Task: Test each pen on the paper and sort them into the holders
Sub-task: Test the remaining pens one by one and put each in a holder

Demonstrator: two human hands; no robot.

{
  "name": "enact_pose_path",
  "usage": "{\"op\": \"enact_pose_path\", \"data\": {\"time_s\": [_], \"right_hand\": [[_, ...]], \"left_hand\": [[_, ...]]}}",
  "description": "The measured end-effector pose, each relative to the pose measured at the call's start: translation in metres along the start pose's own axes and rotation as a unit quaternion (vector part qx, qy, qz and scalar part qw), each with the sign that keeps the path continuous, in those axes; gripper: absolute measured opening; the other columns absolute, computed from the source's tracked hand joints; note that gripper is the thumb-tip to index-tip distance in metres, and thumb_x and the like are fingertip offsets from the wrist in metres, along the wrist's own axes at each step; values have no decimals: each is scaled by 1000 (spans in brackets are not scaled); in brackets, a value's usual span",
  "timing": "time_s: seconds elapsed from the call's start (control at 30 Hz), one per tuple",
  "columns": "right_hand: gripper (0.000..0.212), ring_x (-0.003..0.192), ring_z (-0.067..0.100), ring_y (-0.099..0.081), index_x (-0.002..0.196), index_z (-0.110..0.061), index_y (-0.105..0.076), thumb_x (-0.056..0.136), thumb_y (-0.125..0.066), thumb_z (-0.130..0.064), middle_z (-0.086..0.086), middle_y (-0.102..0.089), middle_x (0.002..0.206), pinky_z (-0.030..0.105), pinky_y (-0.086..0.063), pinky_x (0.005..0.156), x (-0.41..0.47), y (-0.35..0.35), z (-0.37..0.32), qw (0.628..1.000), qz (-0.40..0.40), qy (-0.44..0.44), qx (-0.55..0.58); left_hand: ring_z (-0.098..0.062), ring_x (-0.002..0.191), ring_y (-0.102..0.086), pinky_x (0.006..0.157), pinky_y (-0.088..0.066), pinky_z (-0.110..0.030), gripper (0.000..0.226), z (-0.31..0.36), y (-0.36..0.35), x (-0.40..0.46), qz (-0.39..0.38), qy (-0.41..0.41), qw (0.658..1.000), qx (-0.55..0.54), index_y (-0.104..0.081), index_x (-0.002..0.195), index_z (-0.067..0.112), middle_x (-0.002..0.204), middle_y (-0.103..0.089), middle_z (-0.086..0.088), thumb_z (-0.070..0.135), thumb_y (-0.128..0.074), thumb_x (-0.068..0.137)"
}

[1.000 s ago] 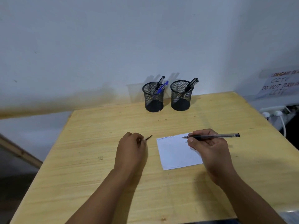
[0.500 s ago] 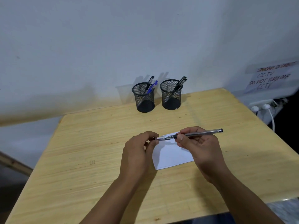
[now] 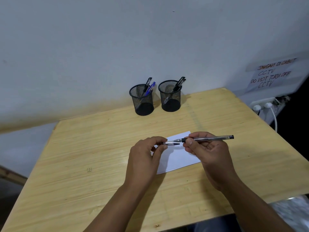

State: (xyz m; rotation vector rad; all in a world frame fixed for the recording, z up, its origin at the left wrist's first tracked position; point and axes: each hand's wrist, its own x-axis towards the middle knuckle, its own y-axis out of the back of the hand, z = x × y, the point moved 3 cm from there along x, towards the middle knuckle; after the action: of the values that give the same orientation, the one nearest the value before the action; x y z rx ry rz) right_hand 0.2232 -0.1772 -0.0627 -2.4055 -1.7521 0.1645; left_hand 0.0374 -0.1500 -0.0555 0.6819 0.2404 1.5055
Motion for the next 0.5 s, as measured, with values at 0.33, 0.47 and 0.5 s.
{"op": "enact_pose_path", "data": {"time_s": [0.33, 0.47, 0.5], "right_hand": [[11, 80, 25, -75, 96, -9, -71, 85, -72, -6, 10, -78, 84, 30, -60, 77, -2, 10, 2, 1000, 11, -1, -5], [11, 78, 24, -74, 94, -10, -72, 84, -72, -6, 10, -78, 83, 29, -60, 76, -3, 9, 5, 1000, 5, -3, -11], [10, 76, 24, -74, 93, -10, -72, 84, -72, -6, 10, -78, 82, 29, -60, 76, -3, 8, 6, 1000, 1, -2, -12]], "left_hand": [[-4, 83, -61, 75, -48, -24, 16, 1, 0, 1, 5, -3, 1000, -2, -74, 99, 34, 95, -70, 25, 22, -69, 90], [-6, 82, -62, 75, -48, -23, 16, 5, -4, -1, -1, -24, 1000, 0, -74, 99, 34, 94, -70, 25, 22, -70, 89], [-6, 82, -62, 74, -48, -22, 17, 7, -5, -2, -2, -34, 999, 3, -74, 99, 34, 94, -70, 25, 22, -71, 89]]}}
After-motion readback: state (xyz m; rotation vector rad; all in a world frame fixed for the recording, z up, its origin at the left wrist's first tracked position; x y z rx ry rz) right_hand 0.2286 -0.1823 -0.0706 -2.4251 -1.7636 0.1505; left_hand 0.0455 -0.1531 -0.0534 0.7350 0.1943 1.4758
